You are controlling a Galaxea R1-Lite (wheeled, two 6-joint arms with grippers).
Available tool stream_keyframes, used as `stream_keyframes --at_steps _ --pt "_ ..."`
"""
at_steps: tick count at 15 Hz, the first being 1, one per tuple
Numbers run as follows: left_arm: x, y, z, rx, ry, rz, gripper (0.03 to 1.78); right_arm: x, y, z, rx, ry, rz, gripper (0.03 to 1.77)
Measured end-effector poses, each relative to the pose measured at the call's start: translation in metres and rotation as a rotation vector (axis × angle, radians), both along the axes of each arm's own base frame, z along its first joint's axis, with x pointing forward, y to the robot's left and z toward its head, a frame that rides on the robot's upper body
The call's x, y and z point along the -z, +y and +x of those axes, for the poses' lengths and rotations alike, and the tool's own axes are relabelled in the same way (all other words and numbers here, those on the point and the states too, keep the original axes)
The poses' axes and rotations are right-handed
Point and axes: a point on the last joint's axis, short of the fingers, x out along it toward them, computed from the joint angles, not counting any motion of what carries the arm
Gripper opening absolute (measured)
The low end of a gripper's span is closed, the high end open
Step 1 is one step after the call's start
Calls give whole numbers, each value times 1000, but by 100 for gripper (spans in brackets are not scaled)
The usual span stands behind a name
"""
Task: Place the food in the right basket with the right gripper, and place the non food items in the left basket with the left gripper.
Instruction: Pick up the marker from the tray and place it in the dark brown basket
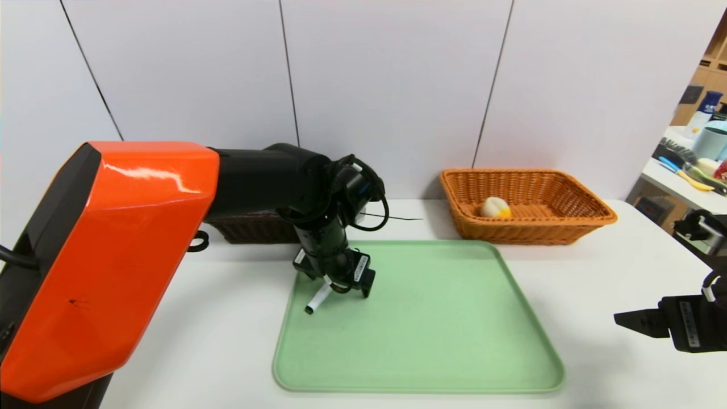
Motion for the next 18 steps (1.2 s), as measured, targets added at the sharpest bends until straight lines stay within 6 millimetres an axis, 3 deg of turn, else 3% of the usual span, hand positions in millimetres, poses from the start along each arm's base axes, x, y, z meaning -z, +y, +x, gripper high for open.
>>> stream_keyframes --at_steps 2,6,9,11,18 --pt "0 0 0 0 -1 0 168 0 0 0 -1 1 0 170" --pt "0 0 1 -5 -6 4 105 0 0 0 -1 2 1 170" --pt "1 0 1 -5 -5 4 76 0 0 0 -2 1 1 170" --pt "0 0 1 -6 -6 5 16 0 0 0 -1 -1 1 170" --pt "-2 1 -1 0 -4 5 16 -1 0 0 -2 0 0 170"
